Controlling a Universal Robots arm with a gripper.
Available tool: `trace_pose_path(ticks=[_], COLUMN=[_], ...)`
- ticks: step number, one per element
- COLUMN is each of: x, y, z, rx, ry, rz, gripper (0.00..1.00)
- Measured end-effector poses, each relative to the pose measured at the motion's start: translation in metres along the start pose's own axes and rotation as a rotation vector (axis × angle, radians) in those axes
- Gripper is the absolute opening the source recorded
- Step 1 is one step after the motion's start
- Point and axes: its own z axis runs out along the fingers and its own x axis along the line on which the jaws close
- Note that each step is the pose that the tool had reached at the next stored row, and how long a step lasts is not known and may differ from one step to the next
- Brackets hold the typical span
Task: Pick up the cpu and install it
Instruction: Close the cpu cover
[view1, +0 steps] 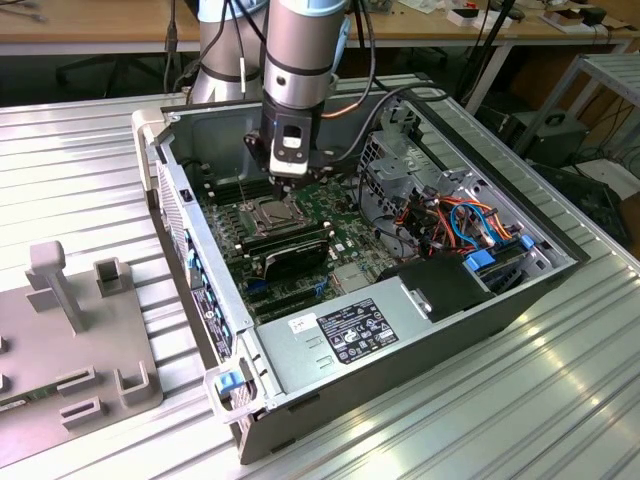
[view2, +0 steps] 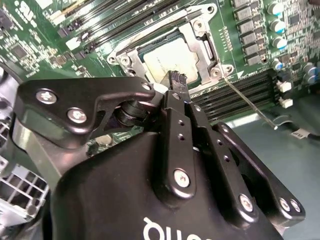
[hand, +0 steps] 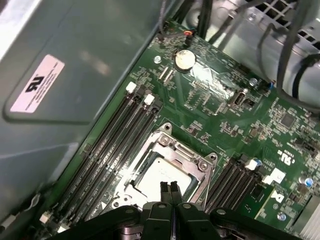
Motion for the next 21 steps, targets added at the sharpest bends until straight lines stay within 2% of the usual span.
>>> trace_pose_path(ticks=[11, 17, 21], x=[0.0000, 0.0000, 0.0000], y=[-0.0001, -0.0002, -0.0002], z=[0.0024, 0.0044, 0.0052], rx=[0.0004, 0.0010, 0.0018], ry=[0.0048, 0.0079, 0.0087], rz=[-0.147, -0.255, -0.302], gripper=[0.11, 0.11, 0.11])
